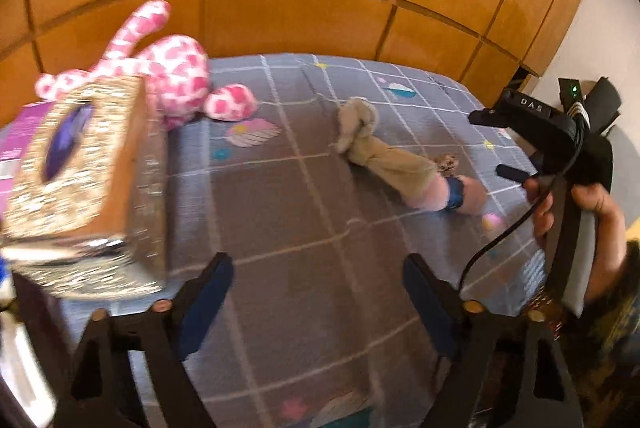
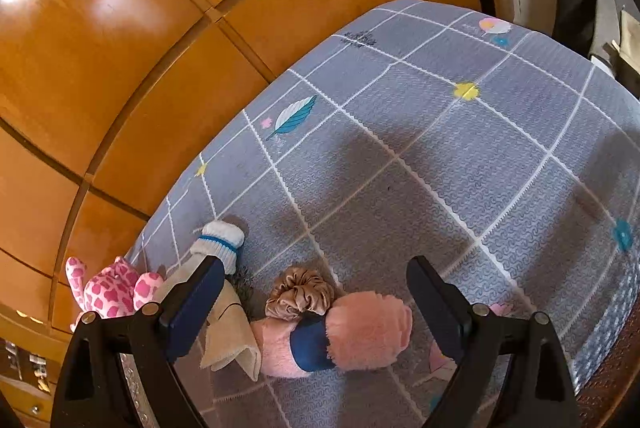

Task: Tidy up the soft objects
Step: 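Grasp the cream mesh bundle with the left tool, then grasp the brown scrunchie with the right tool while the left tool lifts the mesh bundle, then carry the mesh bundle into the gold box and open the left tool while the right tool holds the scrunchie, then hold the brown scrunchie in the right tool above the bed, then carry the brown scrunchie to the gold box and open the right tool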

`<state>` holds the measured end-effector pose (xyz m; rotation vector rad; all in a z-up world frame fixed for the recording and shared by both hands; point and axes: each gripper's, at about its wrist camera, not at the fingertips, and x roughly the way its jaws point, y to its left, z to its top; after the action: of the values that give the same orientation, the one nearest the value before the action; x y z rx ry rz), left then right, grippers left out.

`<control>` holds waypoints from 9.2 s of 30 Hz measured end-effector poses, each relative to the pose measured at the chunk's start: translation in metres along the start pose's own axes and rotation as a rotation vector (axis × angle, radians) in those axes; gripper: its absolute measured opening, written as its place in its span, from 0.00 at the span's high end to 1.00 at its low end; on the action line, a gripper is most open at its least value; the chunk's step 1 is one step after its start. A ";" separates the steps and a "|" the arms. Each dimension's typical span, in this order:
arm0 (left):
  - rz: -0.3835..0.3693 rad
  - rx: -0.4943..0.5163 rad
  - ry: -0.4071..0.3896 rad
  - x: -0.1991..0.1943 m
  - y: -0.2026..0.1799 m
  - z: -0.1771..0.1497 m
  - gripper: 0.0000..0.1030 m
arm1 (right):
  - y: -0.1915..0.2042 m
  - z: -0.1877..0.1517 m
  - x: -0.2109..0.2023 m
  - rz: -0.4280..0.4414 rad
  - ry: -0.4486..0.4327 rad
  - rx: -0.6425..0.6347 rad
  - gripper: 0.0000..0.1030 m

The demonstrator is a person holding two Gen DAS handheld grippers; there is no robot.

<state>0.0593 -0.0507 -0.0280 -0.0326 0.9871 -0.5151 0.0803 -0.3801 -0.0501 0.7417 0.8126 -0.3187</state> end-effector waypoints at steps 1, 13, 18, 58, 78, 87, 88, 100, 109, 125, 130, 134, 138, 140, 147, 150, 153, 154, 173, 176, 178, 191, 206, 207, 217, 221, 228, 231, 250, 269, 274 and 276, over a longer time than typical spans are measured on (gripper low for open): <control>-0.015 -0.002 0.010 0.004 -0.003 0.003 0.28 | 0.000 -0.001 0.000 0.002 0.003 -0.002 0.09; -0.169 -0.179 0.105 0.078 -0.031 0.059 0.31 | 0.002 -0.002 0.004 0.051 0.033 0.004 0.09; -0.189 -0.276 0.152 0.114 -0.038 0.080 0.22 | 0.006 -0.002 0.006 0.074 0.044 -0.009 0.09; -0.012 0.047 0.064 0.060 0.016 -0.030 0.49 | 0.055 -0.014 0.069 -0.191 0.229 -0.329 0.37; 0.097 0.097 -0.007 0.052 0.004 -0.043 0.65 | 0.066 -0.041 0.092 -0.306 0.272 -0.546 0.78; 0.096 0.078 -0.014 0.043 0.001 -0.023 0.69 | 0.078 -0.055 0.091 -0.349 0.237 -0.640 0.78; 0.090 0.070 -0.032 0.036 0.002 -0.018 0.69 | 0.080 -0.054 0.090 -0.354 0.234 -0.651 0.78; 0.068 -0.106 -0.197 -0.045 0.060 0.049 0.69 | 0.085 -0.058 0.087 -0.380 0.215 -0.704 0.78; 0.079 -0.186 -0.243 -0.086 0.102 0.027 0.69 | 0.087 -0.060 0.087 -0.389 0.208 -0.721 0.78; 0.278 -0.388 -0.293 -0.148 0.196 -0.052 0.68 | 0.094 -0.073 0.086 -0.429 0.176 -0.791 0.78; 0.372 -0.495 -0.328 -0.185 0.244 -0.081 0.68 | 0.099 -0.082 0.083 -0.451 0.158 -0.825 0.78; 0.470 -0.574 -0.352 -0.213 0.287 -0.102 0.68 | 0.101 -0.085 0.081 -0.459 0.153 -0.835 0.78; 0.572 -0.610 -0.316 -0.221 0.329 -0.116 0.67 | 0.106 -0.091 0.080 -0.471 0.146 -0.851 0.78; 0.588 -0.627 -0.280 -0.216 0.350 -0.120 0.67 | 0.108 -0.093 0.081 -0.479 0.140 -0.866 0.78; 0.631 -0.652 -0.226 -0.192 0.384 -0.128 0.58 | 0.113 -0.099 0.079 -0.488 0.134 -0.874 0.78; 0.630 -0.669 -0.225 -0.188 0.387 -0.129 0.40 | 0.114 -0.098 0.078 -0.490 0.132 -0.880 0.78; 0.645 -0.683 -0.249 -0.192 0.381 -0.130 0.29 | 0.112 -0.097 0.080 -0.490 0.132 -0.880 0.78; 0.653 -0.696 -0.257 -0.195 0.377 -0.132 0.28 | 0.111 -0.096 0.080 -0.489 0.132 -0.881 0.78; 0.656 -0.451 -0.322 -0.181 0.220 -0.110 0.19 | 0.110 -0.092 0.079 -0.482 0.128 -0.882 0.81; 0.651 -0.420 -0.303 -0.172 0.211 -0.111 0.18 | 0.111 -0.093 0.076 -0.478 0.124 -0.881 0.81; 0.646 -0.410 -0.293 -0.168 0.207 -0.111 0.18 | 0.112 -0.093 0.075 -0.475 0.123 -0.879 0.81; 0.629 -0.385 -0.250 -0.152 0.201 -0.115 0.18 | 0.138 -0.118 0.053 -0.243 0.115 -0.974 0.81; 0.630 -0.406 -0.247 -0.152 0.209 -0.117 0.18 | 0.173 -0.148 -0.020 0.077 0.115 -0.938 0.81; 0.631 -0.406 -0.248 -0.152 0.209 -0.117 0.18 | 0.178 -0.154 -0.026 0.102 0.113 -0.949 0.81; 0.631 -0.416 -0.252 -0.155 0.213 -0.117 0.18 | 0.236 -0.227 -0.079 0.390 0.147 -1.090 0.81; 0.629 -0.429 -0.258 -0.160 0.219 -0.117 0.18 | 0.252 -0.255 -0.086 0.474 0.196 -1.129 0.81; 0.722 -0.518 -0.332 -0.207 0.260 -0.121 0.18 | 0.289 -0.297 -0.080 0.572 0.281 -1.140 0.81; 0.782 -0.567 -0.349 -0.223 0.279 -0.131 0.18 | 0.303 -0.313 -0.078 0.595 0.307 -1.141 0.81; 0.788 -0.591 -0.327 -0.213 0.288 -0.140 0.18 | 0.354 -0.406 -0.009 0.431 0.365 -1.195 0.65; 0.764 -0.534 -0.339 -0.208 0.267 -0.133 0.18 | 0.336 -0.389 -0.036 0.447 0.273 -1.169 0.60; 0.757 -0.522 -0.336 -0.205 0.263 -0.132 0.18 | 0.333 -0.383 -0.045 0.445 0.228 -1.165 0.60; 0.751 -0.517 -0.333 -0.204 0.261 -0.131 0.18 | 0.331 -0.382 -0.048 0.442 0.210 -1.164 0.60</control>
<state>-0.0314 0.2934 -0.0080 -0.1947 0.7111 0.4311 0.0150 0.1228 -0.0319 -0.1673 0.8434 0.6201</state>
